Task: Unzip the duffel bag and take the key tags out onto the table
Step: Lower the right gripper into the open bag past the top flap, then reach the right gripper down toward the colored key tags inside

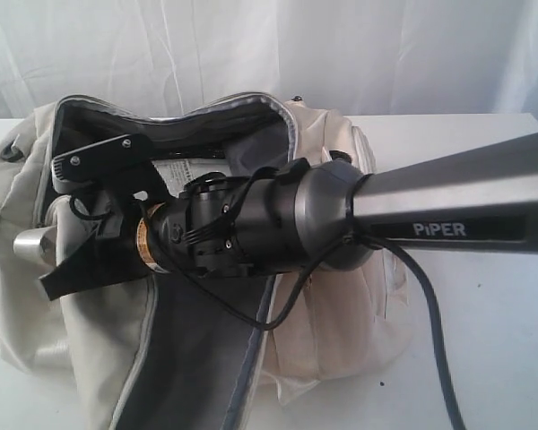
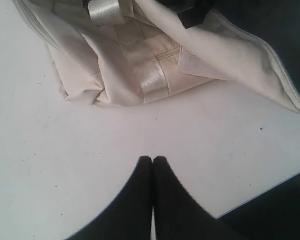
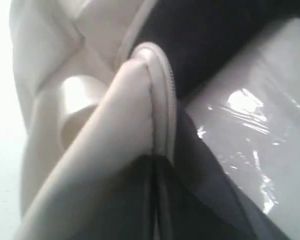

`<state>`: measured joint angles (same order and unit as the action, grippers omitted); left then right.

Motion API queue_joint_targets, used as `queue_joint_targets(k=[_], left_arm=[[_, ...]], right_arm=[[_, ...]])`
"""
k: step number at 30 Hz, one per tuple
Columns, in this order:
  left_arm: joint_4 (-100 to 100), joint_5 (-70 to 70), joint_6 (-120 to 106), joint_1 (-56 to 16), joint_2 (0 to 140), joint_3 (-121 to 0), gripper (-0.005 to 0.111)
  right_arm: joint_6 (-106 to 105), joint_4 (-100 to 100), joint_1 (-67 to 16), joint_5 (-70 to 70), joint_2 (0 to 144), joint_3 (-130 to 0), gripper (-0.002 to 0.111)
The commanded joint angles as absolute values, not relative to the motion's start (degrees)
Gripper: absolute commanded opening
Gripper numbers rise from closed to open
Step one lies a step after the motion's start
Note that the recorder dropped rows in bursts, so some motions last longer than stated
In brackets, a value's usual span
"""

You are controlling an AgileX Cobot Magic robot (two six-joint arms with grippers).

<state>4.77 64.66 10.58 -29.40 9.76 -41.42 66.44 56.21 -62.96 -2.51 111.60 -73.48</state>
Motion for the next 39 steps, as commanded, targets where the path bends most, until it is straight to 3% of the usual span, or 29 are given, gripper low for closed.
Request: queue_joint_targets(k=[1, 5, 12, 24, 26, 28, 29, 31, 39], left_arm=[[4.94, 67.59, 10.46, -29.27, 9.32, -41.21, 0.000], [4.94, 67.59, 10.46, -29.27, 9.32, -41.21, 0.000], [4.94, 67.59, 10.56, -29.27, 9.32, -41.21, 0.000], [-3.84, 64.57, 8.39, -29.27, 9.32, -40.99, 0.000], [-9.07, 61.04, 7.71, -29.27, 9.32, -39.13, 0.000], [-12.49, 57.96, 7.71, -29.27, 9.32, -35.75, 0.000], [-12.91, 57.17, 7.71, -29.27, 9.32, -33.79, 0.000], [-13.03, 57.39, 7.58, -29.27, 9.32, -31.97, 0.000], [-11.18, 58.15, 5.53, -29.27, 9.32, -32.67, 0.000]], right_arm=[[71.05, 56.46, -62.84, -12.56, 111.56, -73.60, 0.000], [79.92, 60.89, -62.94, -18.53, 111.56, -73.60, 0.000], [104.38, 88.47, -62.94, -24.86, 111.81, -73.60, 0.000], [104.18, 94.51, -61.92, -25.09, 108.81, -73.60, 0.001], [104.28, 95.97, -60.52, -21.56, 105.39, -73.60, 0.012], [105.12, 96.13, -58.60, -19.77, 102.13, -73.60, 0.031], [109.21, 96.91, -57.05, -19.12, 100.60, -73.47, 0.048], [120.59, 99.95, -54.83, -19.15, 99.93, -72.38, 0.065], [120.60, 99.95, -52.45, -21.21, 100.82, -64.37, 0.063]])
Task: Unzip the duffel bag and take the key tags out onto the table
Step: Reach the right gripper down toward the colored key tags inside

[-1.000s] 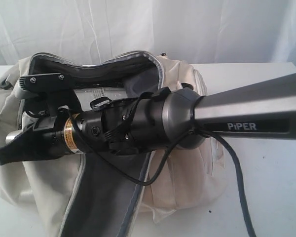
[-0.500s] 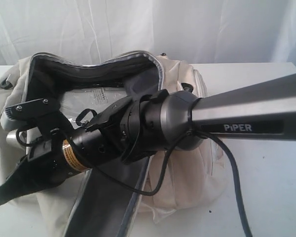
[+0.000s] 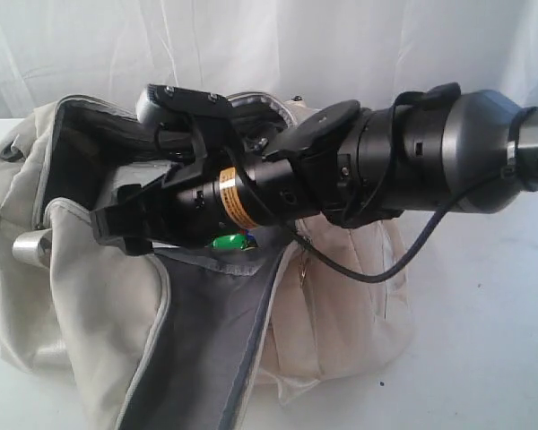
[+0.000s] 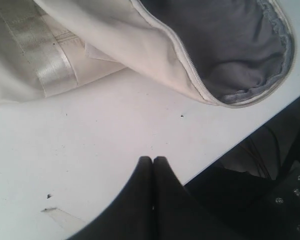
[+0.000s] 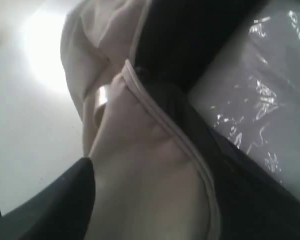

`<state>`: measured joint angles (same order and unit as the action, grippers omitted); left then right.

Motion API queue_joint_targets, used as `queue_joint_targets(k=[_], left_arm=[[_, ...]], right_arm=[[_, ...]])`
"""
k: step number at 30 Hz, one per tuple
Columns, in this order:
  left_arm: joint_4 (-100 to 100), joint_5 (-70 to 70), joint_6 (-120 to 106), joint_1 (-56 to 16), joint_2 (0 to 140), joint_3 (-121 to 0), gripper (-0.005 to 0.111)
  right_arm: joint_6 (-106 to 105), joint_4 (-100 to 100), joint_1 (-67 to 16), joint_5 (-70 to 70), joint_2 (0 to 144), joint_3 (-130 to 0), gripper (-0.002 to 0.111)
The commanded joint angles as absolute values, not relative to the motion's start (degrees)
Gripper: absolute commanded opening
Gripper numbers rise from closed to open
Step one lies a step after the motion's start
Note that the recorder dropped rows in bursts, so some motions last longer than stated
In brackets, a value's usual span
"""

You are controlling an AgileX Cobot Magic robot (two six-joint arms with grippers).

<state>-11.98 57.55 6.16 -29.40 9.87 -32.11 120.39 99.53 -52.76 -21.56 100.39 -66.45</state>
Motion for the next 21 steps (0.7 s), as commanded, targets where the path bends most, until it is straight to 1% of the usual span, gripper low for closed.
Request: queue_joint_targets(k=[1, 12, 13, 14, 15, 19, 21], left_arm=[[-10.75, 58.15, 5.53, -29.27, 9.32, -32.85, 0.000], [-9.74, 58.13, 5.53, -29.27, 9.32, -32.78, 0.000], [-9.64, 58.13, 5.53, -29.27, 9.32, -32.78, 0.000], [-9.64, 58.23, 5.53, -29.27, 9.32, -32.78, 0.000], [-9.64, 58.23, 5.53, -29.27, 9.32, -32.78, 0.000], [-9.31, 58.23, 5.53, -29.27, 9.32, -32.78, 0.000], [-9.17, 58.23, 5.53, -29.27, 9.32, -32.78, 0.000]], right_arm=[[120.60, 99.95, -52.45, -22.11, 101.35, -63.75, 0.063], [120.60, 99.95, -52.45, -23.41, 103.97, -61.87, 0.063], [120.60, 99.95, -52.45, -24.43, 104.32, -61.87, 0.060], [120.60, 99.95, -52.45, -25.77, 104.62, -61.87, 0.056], [120.60, 99.95, -52.45, -27.07, 104.74, -61.87, 0.049], [117.58, 99.95, -52.45, -31.76, 104.76, -61.98, 0.013], [116.35, 99.95, -52.57, -34.41, 104.56, -62.24, 0.000]])
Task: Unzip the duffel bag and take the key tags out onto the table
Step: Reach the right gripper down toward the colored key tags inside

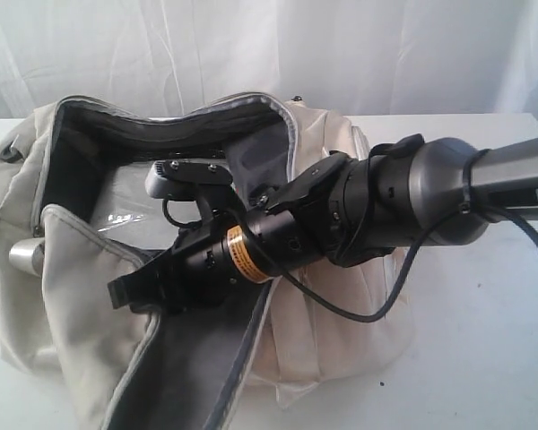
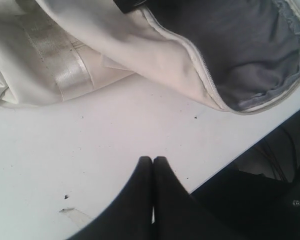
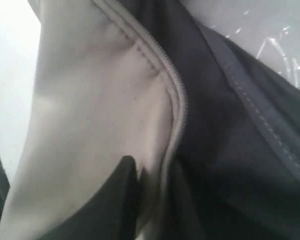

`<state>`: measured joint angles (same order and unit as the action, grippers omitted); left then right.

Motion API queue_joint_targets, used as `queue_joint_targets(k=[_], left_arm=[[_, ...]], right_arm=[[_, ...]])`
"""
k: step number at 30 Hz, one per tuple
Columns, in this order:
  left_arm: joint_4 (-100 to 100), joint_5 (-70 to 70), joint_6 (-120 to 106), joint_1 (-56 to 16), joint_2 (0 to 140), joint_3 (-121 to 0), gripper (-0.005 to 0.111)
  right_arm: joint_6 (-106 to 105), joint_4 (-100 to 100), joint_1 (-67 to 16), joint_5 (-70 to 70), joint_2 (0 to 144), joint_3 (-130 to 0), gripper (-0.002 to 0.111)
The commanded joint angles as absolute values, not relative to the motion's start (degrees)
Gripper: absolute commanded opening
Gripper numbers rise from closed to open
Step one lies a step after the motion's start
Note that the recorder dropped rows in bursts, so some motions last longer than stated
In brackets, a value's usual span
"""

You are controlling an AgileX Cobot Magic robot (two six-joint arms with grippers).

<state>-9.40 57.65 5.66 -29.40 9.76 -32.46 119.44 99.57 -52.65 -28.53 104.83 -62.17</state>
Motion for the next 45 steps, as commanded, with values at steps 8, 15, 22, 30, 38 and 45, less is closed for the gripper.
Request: queue_joint_targets(k=[8, 15, 22, 30, 38, 45], left_arm=[[-5.02, 58.23, 5.53, -29.27, 9.32, -32.78, 0.000], [-4.61, 58.23, 5.53, -29.27, 9.32, -32.78, 0.000], [-4.61, 58.23, 5.53, -29.27, 9.32, -32.78, 0.000], [-4.61, 58.23, 5.53, -29.27, 9.32, -32.78, 0.000], [-4.61, 58.34, 5.53, -29.27, 9.32, -32.78, 0.000], [-2.96, 58.22, 5.53, -29.27, 9.32, -32.78, 0.000]], right_arm=[[100.76, 91.44, -55.90, -54.96, 104.51, -65.10, 0.000], [98.85, 91.43, -61.91, -51.86, 105.07, -65.66, 0.011], [98.75, 88.93, -64.04, -42.50, 106.00, -65.66, 0.065], [94.15, 85.30, -63.13, -37.84, 103.72, -68.71, 0.065], [83.59, 85.30, -62.87, -8.60, 99.63, -72.06, 0.064], [83.59, 87.55, -62.61, 15.69, 100.03, -72.16, 0.059]])
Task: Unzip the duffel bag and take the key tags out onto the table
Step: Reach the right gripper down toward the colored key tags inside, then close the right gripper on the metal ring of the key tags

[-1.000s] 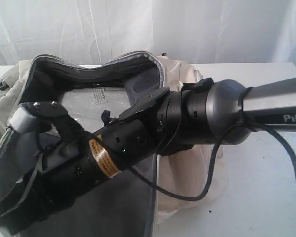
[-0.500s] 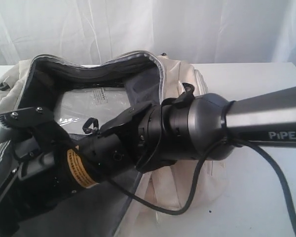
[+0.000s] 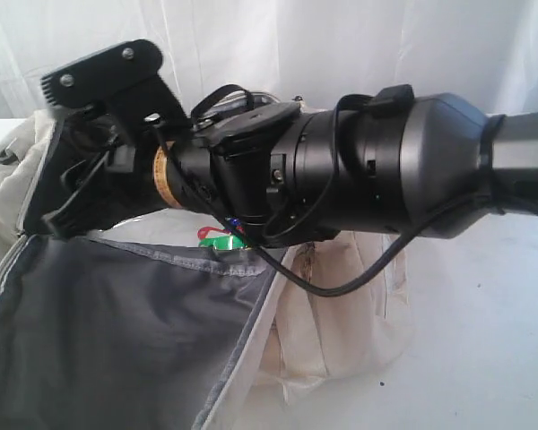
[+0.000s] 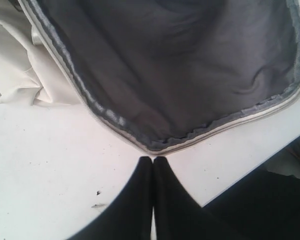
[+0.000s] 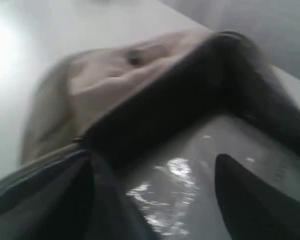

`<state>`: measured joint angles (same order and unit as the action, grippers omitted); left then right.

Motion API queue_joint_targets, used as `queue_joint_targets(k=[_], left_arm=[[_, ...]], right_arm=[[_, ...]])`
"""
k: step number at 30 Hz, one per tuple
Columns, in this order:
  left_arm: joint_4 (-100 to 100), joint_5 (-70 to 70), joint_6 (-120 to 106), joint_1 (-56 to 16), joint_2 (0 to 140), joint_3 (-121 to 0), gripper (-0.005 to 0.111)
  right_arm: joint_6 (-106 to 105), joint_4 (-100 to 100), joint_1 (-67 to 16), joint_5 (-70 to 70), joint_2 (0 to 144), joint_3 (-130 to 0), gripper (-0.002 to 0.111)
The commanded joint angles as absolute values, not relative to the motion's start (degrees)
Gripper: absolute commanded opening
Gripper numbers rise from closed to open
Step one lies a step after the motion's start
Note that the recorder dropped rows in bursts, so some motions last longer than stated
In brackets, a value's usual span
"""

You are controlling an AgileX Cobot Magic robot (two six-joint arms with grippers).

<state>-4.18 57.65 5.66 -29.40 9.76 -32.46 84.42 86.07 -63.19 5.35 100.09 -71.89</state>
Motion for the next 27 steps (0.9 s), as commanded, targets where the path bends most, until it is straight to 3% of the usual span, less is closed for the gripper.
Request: queue_joint_targets(k=[1, 5, 17, 23, 27], left_arm=[[-2.63, 58.22, 5.53, -29.27, 9.32, -32.78, 0.000], [-1.18, 57.68, 5.53, -29.27, 9.32, -32.78, 0.000], [-0.50, 57.42, 5.53, -29.27, 9.32, -32.78, 0.000], [0.53, 57.42, 5.53, -29.27, 9.32, -32.78, 0.000], [0.53, 57.42, 5.53, -29.27, 9.32, -32.78, 0.000]], right_arm=[[83.59, 88.52, -62.61, 16.08, 100.28, -72.16, 0.058], [83.59, 92.15, -62.61, 16.35, 103.11, -72.30, 0.051], [88.77, 91.16, -59.93, 22.85, 112.81, -74.22, 0.051], [82.71, 80.75, -59.29, 25.07, 113.08, -74.22, 0.064], [69.89, 68.88, -59.29, 31.16, 113.08, -74.22, 0.065]])
